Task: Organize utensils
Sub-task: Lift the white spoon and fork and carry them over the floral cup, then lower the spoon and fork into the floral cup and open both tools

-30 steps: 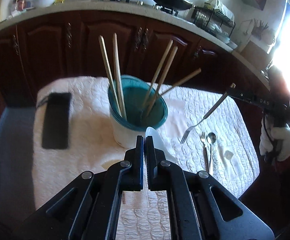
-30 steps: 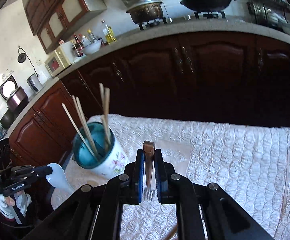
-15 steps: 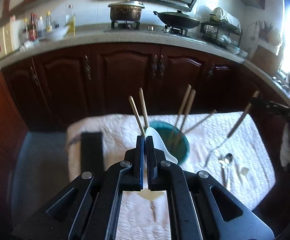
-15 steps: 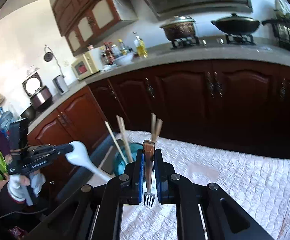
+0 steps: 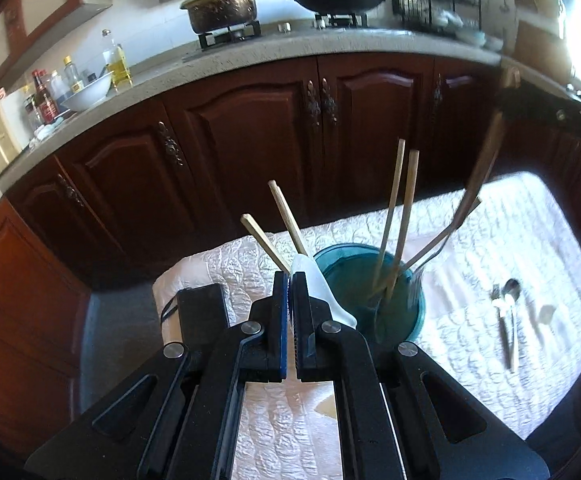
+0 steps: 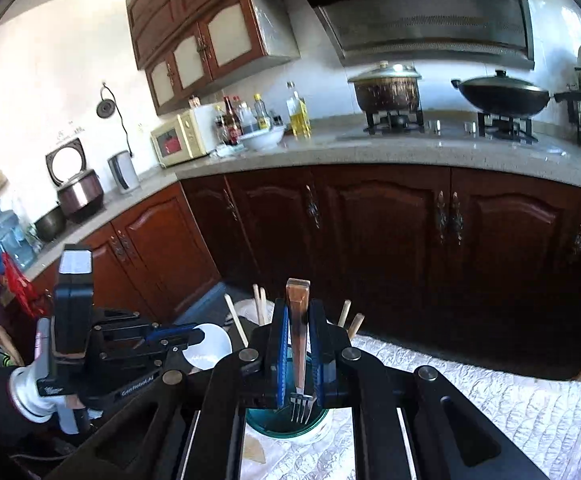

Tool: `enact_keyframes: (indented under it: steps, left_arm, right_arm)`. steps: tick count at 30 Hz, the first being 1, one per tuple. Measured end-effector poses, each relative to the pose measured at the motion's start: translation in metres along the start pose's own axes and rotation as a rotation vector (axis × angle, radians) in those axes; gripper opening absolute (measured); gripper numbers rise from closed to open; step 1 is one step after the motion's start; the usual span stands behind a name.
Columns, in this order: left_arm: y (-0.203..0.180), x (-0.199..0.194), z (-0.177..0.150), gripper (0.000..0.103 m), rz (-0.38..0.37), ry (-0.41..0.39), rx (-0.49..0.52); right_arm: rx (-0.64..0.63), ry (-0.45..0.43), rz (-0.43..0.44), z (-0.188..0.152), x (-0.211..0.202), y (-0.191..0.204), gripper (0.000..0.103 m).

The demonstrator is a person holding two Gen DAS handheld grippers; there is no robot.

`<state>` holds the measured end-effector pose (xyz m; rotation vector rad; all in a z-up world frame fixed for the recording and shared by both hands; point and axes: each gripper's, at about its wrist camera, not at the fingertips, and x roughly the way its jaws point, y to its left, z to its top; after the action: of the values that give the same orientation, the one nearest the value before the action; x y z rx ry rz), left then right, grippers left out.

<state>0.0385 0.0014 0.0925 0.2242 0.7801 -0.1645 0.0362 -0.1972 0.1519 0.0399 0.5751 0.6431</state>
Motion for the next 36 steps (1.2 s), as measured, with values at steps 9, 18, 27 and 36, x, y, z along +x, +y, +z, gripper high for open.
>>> enact_keyframes:
  steps: [9, 18, 27, 36]
  left_arm:
    - [-0.014, 0.038, -0.01, 0.001, 0.012, 0.062, -0.002]
    - [-0.019, 0.061, -0.022, 0.001, -0.011, 0.106, -0.059]
    - [-0.02, 0.062, -0.023, 0.002, -0.011, 0.103, -0.094]
    - [-0.015, 0.047, -0.027, 0.032, -0.003, 0.068, -0.143]
  right_arm:
    - [0.086, 0.134, 0.009, -0.041, 0.064, -0.026, 0.009]
    - [0.169, 0.168, -0.003, -0.052, 0.083, -0.056, 0.009]
    - [0.194, 0.17, -0.01, -0.051, 0.081, -0.06, 0.011]
    - [0.151, 0.139, -0.026, -0.048, 0.06, -0.054, 0.03]
